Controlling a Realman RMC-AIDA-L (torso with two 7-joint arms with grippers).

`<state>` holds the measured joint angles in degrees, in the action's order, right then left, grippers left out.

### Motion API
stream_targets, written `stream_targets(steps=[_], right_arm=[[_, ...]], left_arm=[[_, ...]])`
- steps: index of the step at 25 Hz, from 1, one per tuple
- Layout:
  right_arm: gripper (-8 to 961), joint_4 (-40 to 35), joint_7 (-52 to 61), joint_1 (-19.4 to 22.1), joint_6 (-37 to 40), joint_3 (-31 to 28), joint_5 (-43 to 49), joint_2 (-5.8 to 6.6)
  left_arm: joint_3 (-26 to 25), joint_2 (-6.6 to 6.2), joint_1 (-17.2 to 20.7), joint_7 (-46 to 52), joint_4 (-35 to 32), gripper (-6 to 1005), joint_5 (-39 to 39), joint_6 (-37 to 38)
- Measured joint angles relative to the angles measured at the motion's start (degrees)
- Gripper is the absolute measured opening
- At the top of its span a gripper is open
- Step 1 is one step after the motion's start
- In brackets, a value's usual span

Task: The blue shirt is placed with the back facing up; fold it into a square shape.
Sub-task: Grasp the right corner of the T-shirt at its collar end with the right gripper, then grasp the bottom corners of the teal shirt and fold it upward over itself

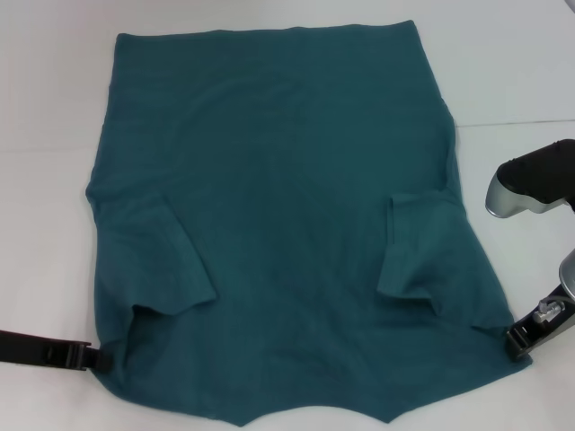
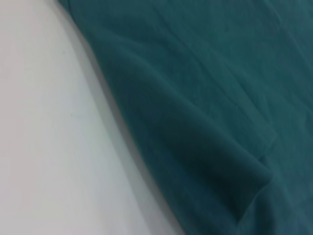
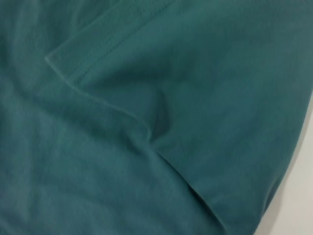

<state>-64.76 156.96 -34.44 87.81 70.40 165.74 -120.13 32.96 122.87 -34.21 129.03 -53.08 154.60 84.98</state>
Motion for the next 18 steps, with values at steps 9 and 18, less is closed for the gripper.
stream_targets(steps=[9,18], right_arm=[[80,-0.87,-0.28,0.48,-0.44,-0.67,-0.82,0.21],[43,-5.75,-4.58,0.52,5.96,-0.39,-2.09,0.23]], left_arm=[[0.00,-0.03,-0.02,0.00,0.00,72,0.00,0.68],[0.00,-1.13,-0.80,-0.04,0.00,74,-0.13,6.22]])
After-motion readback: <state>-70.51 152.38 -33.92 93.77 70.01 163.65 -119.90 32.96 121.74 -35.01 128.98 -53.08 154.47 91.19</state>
